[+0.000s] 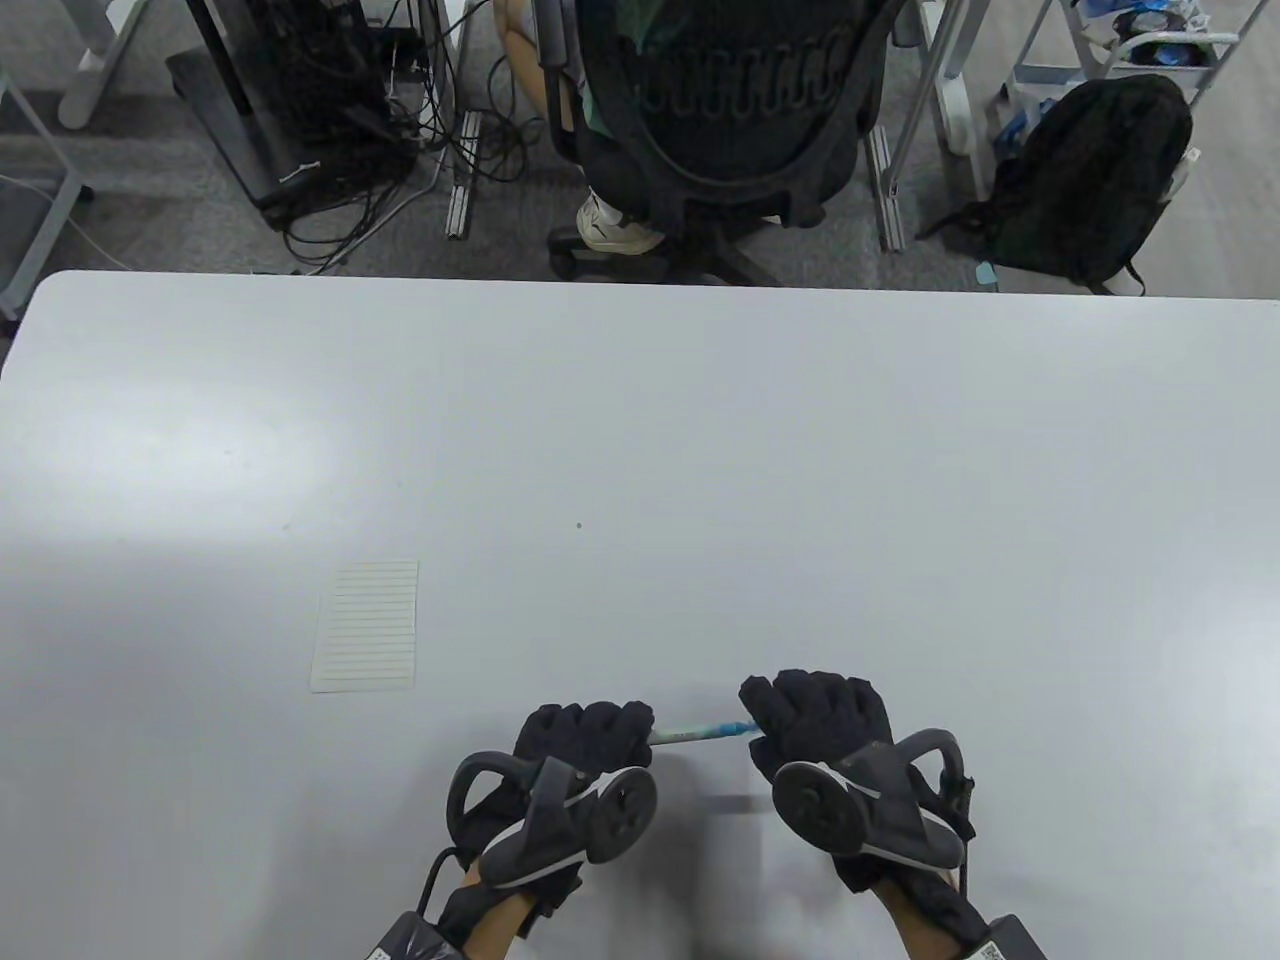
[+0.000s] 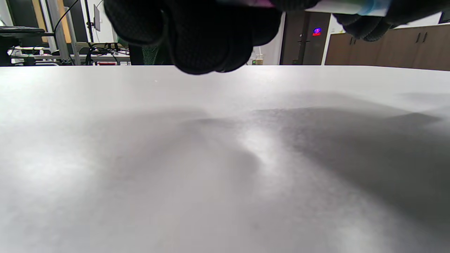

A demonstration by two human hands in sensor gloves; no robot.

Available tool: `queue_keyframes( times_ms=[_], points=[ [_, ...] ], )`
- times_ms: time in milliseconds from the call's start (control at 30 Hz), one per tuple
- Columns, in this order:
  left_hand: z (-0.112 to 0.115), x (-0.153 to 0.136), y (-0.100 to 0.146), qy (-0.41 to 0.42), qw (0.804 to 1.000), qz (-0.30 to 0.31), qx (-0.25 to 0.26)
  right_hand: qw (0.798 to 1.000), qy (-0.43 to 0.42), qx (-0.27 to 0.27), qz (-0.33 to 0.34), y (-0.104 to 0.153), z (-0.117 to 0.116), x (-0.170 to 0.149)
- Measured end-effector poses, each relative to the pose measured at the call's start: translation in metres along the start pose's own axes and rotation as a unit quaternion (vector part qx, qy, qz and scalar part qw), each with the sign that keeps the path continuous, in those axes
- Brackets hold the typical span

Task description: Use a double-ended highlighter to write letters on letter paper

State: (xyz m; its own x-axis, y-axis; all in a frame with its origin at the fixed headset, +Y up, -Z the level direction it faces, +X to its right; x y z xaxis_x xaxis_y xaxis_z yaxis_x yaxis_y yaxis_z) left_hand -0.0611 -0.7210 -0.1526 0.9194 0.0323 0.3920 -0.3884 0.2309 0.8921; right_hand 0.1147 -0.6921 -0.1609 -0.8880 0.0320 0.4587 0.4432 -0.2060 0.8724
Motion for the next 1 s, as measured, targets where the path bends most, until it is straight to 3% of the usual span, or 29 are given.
queue_keyframes(
  times_ms=[100,167,300,333,400,467,500,567,700,1000],
  points=[
    [-0.001,0.001,0.000,-0.015,1.000,0.003,0.007,0.999,0.029,0.027,0.023,0.001,-0.003,0.006],
    [-0.001,0.001,0.000,-0.011,1.000,0.008,0.006,0.999,0.022,0.017,0.031,0.004,-0.004,0.008],
    [-0.004,0.003,0.005,-0.038,0.999,0.013,0.031,0.998,-0.034,0.035,0.026,0.005,-0.006,0.000],
    [-0.005,-0.001,0.005,-0.055,0.997,-0.014,0.046,0.999,-0.027,0.038,0.009,0.003,-0.008,-0.006],
    [-0.005,-0.029,0.013,-0.107,0.991,-0.053,0.060,0.997,0.064,0.051,0.008,0.011,-0.003,-0.036],
    [-0.001,-0.047,0.013,-0.014,0.997,-0.065,0.042,0.998,-0.041,0.030,-0.045,0.016,0.002,-0.054],
    [0.000,-0.047,0.012,-0.007,0.997,-0.068,0.042,0.997,-0.055,0.032,-0.049,0.017,0.003,-0.055],
    [-0.001,-0.038,0.007,-0.040,0.997,-0.060,0.040,0.999,-0.008,0.033,-0.030,0.013,0.003,-0.054],
    [0.000,-0.028,0.004,-0.036,0.997,-0.049,0.036,0.999,-0.025,0.037,-0.031,0.010,-0.005,-0.054],
    [0.000,-0.032,0.004,-0.034,0.998,-0.053,0.030,0.997,0.036,0.036,-0.050,-0.003,-0.011,-0.068]
  ],
)
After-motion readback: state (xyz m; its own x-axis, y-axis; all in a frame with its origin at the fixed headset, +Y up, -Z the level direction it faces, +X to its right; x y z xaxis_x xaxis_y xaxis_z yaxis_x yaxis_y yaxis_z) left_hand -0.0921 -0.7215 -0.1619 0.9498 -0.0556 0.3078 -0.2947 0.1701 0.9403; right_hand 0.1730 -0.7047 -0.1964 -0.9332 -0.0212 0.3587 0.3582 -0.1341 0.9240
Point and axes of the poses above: the tracker on the back of each hand, its own x axis roughly to the thumb side, its own y axis roughly from the fingertips to the wrist, z = x × y, the point moved 4 cm from there along -y, roughly from the wrist to the fingertips, and after that the axes turned 9 degrees about -x, right-handed, at the moved point
